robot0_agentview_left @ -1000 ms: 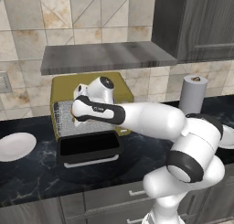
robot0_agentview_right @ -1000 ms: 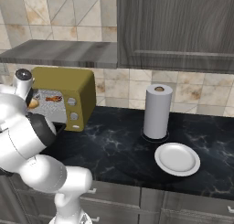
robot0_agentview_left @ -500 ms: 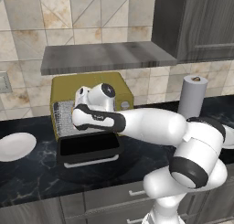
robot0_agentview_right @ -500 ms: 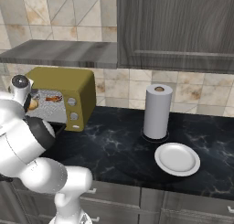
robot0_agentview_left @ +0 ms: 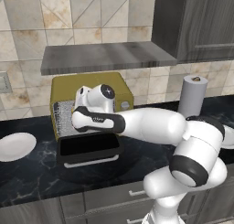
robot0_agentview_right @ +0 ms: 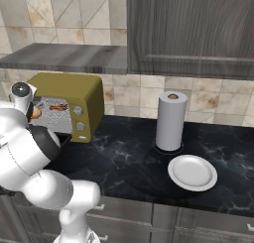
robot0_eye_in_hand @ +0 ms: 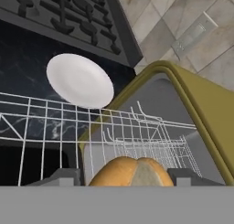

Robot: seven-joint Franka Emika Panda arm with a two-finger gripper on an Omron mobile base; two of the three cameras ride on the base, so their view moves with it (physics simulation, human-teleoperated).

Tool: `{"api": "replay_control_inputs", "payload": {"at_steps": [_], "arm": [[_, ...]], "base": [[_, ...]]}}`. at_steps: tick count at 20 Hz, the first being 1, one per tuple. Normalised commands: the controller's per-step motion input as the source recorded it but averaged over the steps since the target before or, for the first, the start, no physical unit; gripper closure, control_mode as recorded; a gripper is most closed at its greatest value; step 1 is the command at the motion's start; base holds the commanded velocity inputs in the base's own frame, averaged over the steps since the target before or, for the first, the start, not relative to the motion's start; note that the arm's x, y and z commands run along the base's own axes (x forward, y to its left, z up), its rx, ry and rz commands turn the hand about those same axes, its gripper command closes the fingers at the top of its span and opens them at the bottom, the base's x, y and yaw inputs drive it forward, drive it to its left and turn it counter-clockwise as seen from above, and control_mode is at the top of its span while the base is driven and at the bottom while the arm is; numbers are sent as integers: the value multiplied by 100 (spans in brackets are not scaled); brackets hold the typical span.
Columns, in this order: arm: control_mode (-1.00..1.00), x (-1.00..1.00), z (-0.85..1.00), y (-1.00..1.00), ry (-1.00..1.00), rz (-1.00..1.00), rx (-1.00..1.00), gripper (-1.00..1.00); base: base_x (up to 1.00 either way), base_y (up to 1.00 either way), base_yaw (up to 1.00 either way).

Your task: Open the toaster oven door. Place the hotdog bun on the top rack in the toaster oven and place the chicken drumstick on the bottom rack.

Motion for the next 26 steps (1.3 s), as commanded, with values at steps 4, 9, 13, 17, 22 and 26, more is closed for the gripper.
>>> {"api": "replay_control_inputs", "payload": {"at_steps": [4, 9, 13, 17, 22, 26], "arm": [[-100, -4, -8, -1, 0, -2, 0, -100], [-100, -6, -2, -6, 0, -1, 0, -100], [-100, -1, 1, -6, 0, -3, 0, -100], [-100, -3, 10, -12, 0, -5, 0, -100], [-100, -14, 26, -3, 0, -6, 0, -100], [-100, -29, 28, 0, 0, -13, 0, -100]], "base": [[0, 0, 0], [0, 0, 0], [0, 0, 0], [0, 0, 0], [0, 0, 0], [0, 0, 0]]}}
